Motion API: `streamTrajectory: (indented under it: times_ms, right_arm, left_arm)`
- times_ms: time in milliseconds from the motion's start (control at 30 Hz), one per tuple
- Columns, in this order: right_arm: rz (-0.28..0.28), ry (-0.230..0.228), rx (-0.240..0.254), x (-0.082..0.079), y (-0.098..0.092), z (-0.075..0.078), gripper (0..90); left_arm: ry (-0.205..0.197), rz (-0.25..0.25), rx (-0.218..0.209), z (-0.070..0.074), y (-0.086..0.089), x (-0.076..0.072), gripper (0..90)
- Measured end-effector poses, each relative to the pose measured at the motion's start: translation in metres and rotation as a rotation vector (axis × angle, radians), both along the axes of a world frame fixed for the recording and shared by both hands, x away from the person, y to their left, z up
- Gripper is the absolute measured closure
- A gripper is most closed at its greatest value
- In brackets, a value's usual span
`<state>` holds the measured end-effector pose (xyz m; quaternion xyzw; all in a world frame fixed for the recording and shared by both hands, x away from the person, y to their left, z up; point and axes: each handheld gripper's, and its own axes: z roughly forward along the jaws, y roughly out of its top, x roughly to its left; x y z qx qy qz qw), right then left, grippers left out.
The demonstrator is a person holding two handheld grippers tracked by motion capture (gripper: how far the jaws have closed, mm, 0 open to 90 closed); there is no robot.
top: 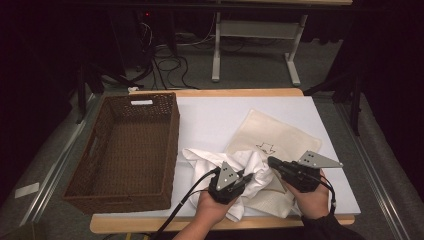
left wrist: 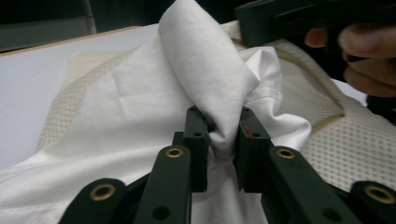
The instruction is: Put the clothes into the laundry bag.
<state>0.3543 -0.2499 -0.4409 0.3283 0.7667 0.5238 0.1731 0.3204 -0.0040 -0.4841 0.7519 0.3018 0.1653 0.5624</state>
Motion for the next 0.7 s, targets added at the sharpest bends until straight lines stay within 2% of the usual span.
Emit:
streamTrajectory:
  times_ms: [167, 233, 367, 467, 567, 633, 700]
  right_arm:
    - [-0.005, -0.004, 0.005, 0.0, 0.0, 0.001, 88.8]
    - [-0.006, -0.003, 0.008, 0.0, 0.0, 0.001, 88.8]
    - [0.003, -0.014, 0.014, -0.002, 0.0, 0.004, 88.7]
    - [0.01, -0.015, 0.02, -0.004, 0.001, 0.005, 88.8]
    - [0.016, -0.023, 0.021, -0.006, 0.001, 0.006, 88.8]
    - [0.016, -0.021, 0.022, -0.006, 0.001, 0.006, 88.8]
    - [0.015, -0.02, 0.021, -0.006, 0.001, 0.006, 88.8]
  left_arm:
    - [-0.017, -0.05, 0.057, -0.002, -0.019, -0.014, 79.0]
    - [-0.01, -0.044, 0.071, -0.005, -0.024, -0.012, 78.9]
    - [0.034, -0.023, 0.106, -0.01, -0.031, -0.003, 78.6]
    - [0.046, 0.013, 0.123, -0.012, -0.034, 0.003, 77.8]
    - [0.05, 0.082, 0.109, -0.01, -0.032, 0.009, 77.1]
    - [0.059, 0.122, 0.08, -0.009, -0.029, 0.014, 76.1]
    - [0.073, 0.14, 0.049, -0.008, -0.026, 0.018, 73.1]
